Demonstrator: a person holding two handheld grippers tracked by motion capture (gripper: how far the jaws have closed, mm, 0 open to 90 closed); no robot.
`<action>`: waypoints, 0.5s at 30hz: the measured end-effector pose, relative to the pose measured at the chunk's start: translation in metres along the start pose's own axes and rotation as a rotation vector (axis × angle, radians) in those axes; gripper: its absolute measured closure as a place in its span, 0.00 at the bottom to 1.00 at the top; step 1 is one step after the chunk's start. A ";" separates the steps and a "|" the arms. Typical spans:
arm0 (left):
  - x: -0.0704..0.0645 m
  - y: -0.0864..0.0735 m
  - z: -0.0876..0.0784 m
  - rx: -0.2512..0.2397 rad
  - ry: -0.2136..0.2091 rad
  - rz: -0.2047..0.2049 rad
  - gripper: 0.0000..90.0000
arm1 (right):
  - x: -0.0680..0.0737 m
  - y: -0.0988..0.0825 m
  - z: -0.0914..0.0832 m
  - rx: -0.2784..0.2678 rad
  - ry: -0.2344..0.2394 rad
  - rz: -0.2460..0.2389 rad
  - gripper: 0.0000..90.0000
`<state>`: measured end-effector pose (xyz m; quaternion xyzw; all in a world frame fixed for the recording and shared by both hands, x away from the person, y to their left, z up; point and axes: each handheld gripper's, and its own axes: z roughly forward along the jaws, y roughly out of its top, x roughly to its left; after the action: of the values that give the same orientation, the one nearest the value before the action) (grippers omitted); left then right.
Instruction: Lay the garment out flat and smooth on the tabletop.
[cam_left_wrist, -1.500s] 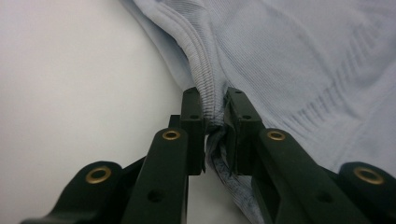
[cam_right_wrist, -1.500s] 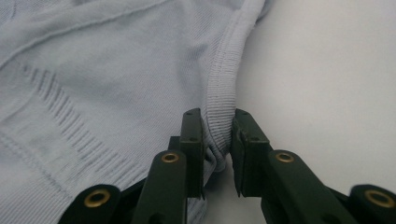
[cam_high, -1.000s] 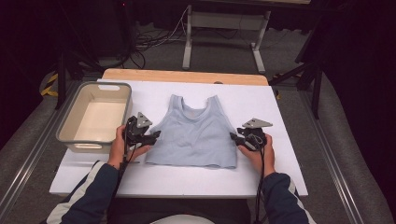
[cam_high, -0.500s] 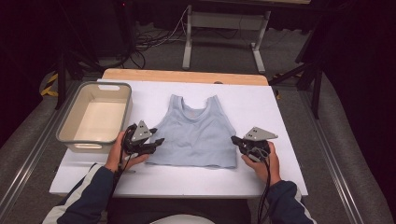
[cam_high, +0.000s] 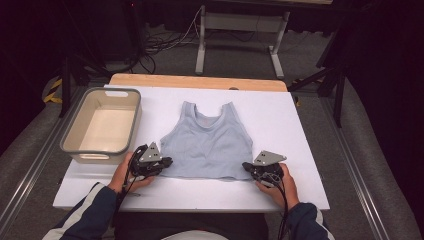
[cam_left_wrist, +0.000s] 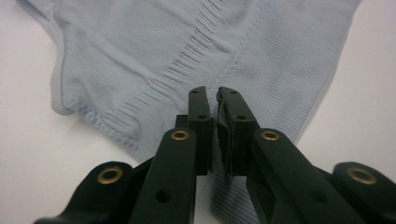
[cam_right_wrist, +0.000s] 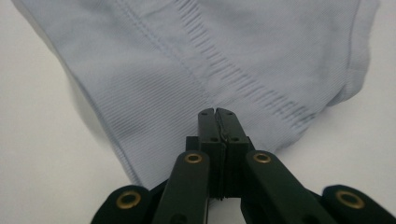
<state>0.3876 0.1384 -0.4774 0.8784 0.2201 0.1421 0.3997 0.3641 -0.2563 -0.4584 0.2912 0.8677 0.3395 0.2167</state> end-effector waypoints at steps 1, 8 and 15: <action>-0.001 0.000 0.001 0.005 -0.003 0.001 0.93 | 0.001 -0.001 0.001 0.004 0.005 0.000 1.00; -0.002 -0.003 0.002 0.025 -0.043 -0.001 0.96 | 0.001 -0.007 -0.005 0.003 0.009 0.013 1.00; -0.004 -0.009 -0.002 0.011 -0.060 -0.014 0.96 | 0.003 -0.012 -0.010 0.003 0.004 0.019 1.00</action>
<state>0.3808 0.1426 -0.4838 0.8829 0.2149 0.1116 0.4022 0.3518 -0.2658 -0.4612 0.2992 0.8658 0.3408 0.2113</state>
